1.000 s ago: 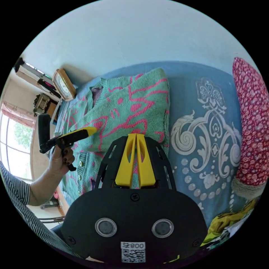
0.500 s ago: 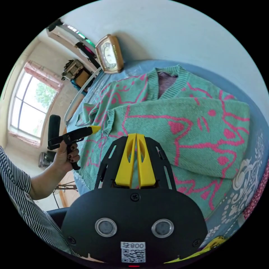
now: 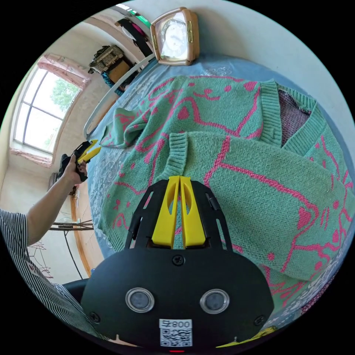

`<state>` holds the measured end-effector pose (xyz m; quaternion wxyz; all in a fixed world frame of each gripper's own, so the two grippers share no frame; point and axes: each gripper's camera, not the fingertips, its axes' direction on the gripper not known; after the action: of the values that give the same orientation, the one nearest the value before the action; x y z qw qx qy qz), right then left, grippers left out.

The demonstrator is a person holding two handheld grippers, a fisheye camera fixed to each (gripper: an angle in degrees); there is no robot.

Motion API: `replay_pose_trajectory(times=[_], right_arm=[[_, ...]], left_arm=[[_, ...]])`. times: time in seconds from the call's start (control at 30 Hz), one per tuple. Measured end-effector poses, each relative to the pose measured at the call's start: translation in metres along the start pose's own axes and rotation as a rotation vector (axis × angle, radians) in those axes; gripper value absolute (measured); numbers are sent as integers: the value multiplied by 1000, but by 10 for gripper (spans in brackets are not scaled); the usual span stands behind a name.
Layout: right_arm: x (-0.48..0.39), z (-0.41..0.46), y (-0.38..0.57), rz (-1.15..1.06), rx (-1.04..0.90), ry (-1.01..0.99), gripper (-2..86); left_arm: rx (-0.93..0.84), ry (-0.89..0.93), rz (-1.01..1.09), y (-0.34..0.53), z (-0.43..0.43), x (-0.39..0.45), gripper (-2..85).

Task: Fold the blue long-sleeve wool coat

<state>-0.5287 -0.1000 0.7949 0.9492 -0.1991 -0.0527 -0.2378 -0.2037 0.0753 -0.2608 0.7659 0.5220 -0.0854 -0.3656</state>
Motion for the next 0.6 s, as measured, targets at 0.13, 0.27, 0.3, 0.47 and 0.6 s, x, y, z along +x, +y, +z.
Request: replay_pose_trajectory(times=[0.13, 0.27, 0.3, 0.47, 0.6], right_arm=[[9, 17, -3, 33, 4, -30, 1], [10, 32, -3, 21, -3, 1, 1], [11, 36, -3, 15, -5, 14, 1], [29, 52, 5, 34, -4, -9, 2], [52, 49, 21, 71, 13, -35, 6]], left_arm=[[11, 74, -66, -18, -5, -30, 66], [2, 75, -46, -24, -13, -33, 50], [4, 81, -39, -24, -15, -32, 49], [-4, 249, 107, -18, -28, 20, 37], [-111, 390, 345, 2, -19, 104, 33]])
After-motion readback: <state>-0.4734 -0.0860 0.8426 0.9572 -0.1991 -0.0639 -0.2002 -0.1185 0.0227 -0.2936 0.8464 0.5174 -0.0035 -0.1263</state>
